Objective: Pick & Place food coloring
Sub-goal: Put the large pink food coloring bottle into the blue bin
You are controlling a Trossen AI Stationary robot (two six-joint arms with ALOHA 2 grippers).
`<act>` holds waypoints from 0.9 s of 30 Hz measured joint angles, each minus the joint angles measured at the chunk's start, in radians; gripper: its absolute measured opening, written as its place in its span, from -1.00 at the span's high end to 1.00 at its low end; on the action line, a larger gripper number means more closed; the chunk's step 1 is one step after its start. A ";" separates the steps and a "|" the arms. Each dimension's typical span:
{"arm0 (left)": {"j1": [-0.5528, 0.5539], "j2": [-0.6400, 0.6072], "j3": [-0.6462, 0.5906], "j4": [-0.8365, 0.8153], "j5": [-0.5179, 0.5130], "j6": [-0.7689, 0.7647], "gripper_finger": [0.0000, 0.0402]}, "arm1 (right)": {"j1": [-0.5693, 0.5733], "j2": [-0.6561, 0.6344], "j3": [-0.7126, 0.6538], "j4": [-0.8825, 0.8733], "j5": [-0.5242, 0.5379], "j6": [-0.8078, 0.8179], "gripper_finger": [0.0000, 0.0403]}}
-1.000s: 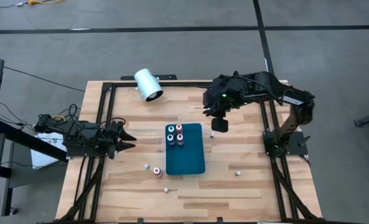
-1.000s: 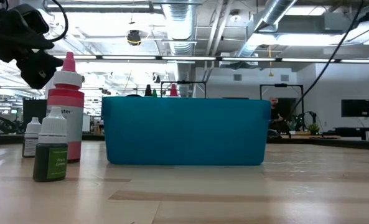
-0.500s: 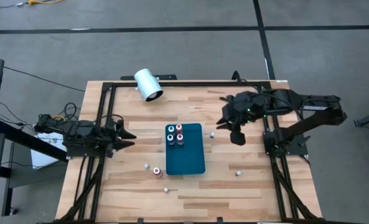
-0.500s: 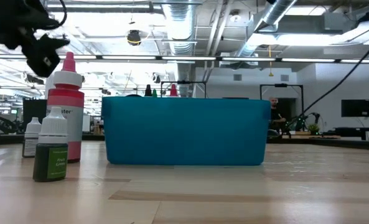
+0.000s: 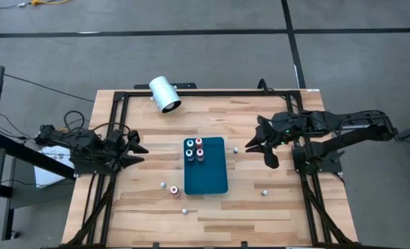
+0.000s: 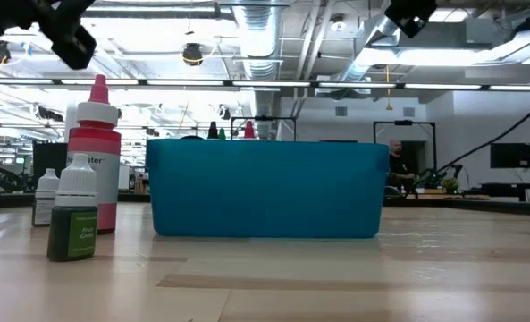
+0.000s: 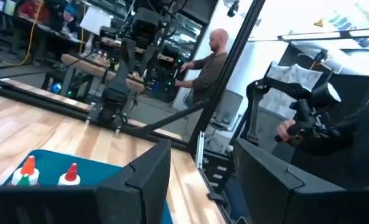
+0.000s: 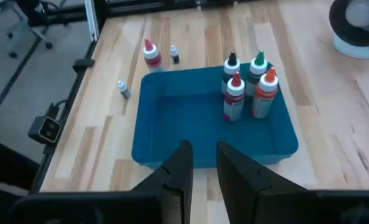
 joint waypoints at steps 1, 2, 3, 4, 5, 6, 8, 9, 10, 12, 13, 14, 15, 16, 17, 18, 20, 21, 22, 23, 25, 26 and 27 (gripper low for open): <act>0.000 0.030 0.018 0.001 0.000 0.001 0.17 | 0.000 -0.018 -0.022 0.018 0.000 0.003 0.70; 0.000 0.063 0.037 0.001 0.001 0.005 0.17 | 0.000 -0.035 -0.041 0.035 0.000 0.004 0.70; 0.000 0.100 0.060 0.001 0.001 0.014 0.17 | 0.000 -0.051 -0.059 0.054 0.000 0.007 0.70; 0.000 0.137 0.086 0.001 0.001 0.026 0.17 | 0.000 -0.067 -0.079 0.077 0.000 0.011 0.70; 0.000 0.173 0.114 -0.002 0.002 0.038 0.17 | 0.000 -0.085 -0.099 0.099 0.000 0.015 0.70; 0.000 0.208 0.143 -0.012 0.002 0.049 0.17 | 0.000 -0.104 -0.120 0.118 0.000 0.021 0.70; 0.000 0.277 0.208 -0.037 0.002 0.066 0.17 | 0.000 -0.138 -0.158 0.162 0.000 0.023 0.70; 0.000 0.309 0.240 -0.055 0.002 0.071 0.17 | 0.000 -0.158 -0.180 0.177 0.000 0.028 0.70; 0.000 0.340 0.273 -0.074 0.002 0.073 0.17 | 0.000 -0.178 -0.200 0.185 0.000 0.032 0.70; 0.000 0.392 0.342 -0.119 0.001 0.079 0.17 | 0.000 -0.213 -0.236 0.212 0.001 0.044 0.70; 0.000 0.420 0.374 -0.139 0.001 0.079 0.17 | 0.000 -0.233 -0.256 0.217 0.001 0.050 0.70; 0.000 0.446 0.409 -0.159 0.001 0.079 0.17 | 0.000 -0.252 -0.275 0.219 0.001 0.056 0.70; 0.000 0.471 0.444 -0.178 0.001 0.079 0.17 | 0.000 -0.270 -0.294 0.231 0.001 0.057 0.70; 0.000 0.495 0.477 -0.200 0.001 0.079 0.17 | 0.000 -0.289 -0.313 0.245 0.001 0.058 0.70; 0.000 0.521 0.511 -0.222 0.001 0.080 0.17 | 0.000 -0.309 -0.335 0.262 0.001 0.061 0.70; 0.000 0.545 0.545 -0.245 0.001 0.082 0.17 | 0.000 -0.329 -0.354 0.280 0.003 0.066 0.70; 0.000 0.592 0.605 -0.292 0.001 0.083 0.17 | 0.000 -0.371 -0.396 0.309 0.005 0.075 0.70; 0.000 0.617 0.634 -0.314 0.001 0.083 0.17 | 0.000 -0.393 -0.415 0.319 0.005 0.075 0.70; 0.000 0.642 0.661 -0.330 0.001 0.083 0.17 | 0.000 -0.416 -0.431 0.323 0.005 0.081 0.70; 0.000 0.666 0.685 -0.346 0.001 0.083 0.17 | 0.000 -0.443 -0.448 0.323 0.005 0.086 0.70; 0.000 0.713 0.732 -0.377 0.001 0.083 0.17 | 0.000 -0.497 -0.481 0.324 0.010 0.095 0.70; 0.000 0.736 0.751 -0.384 0.001 0.083 0.17 | 0.000 -0.524 -0.498 0.323 0.019 0.101 0.70; 0.000 0.757 0.771 -0.398 0.001 0.082 0.17 | 0.000 -0.551 -0.514 0.323 0.028 0.106 0.70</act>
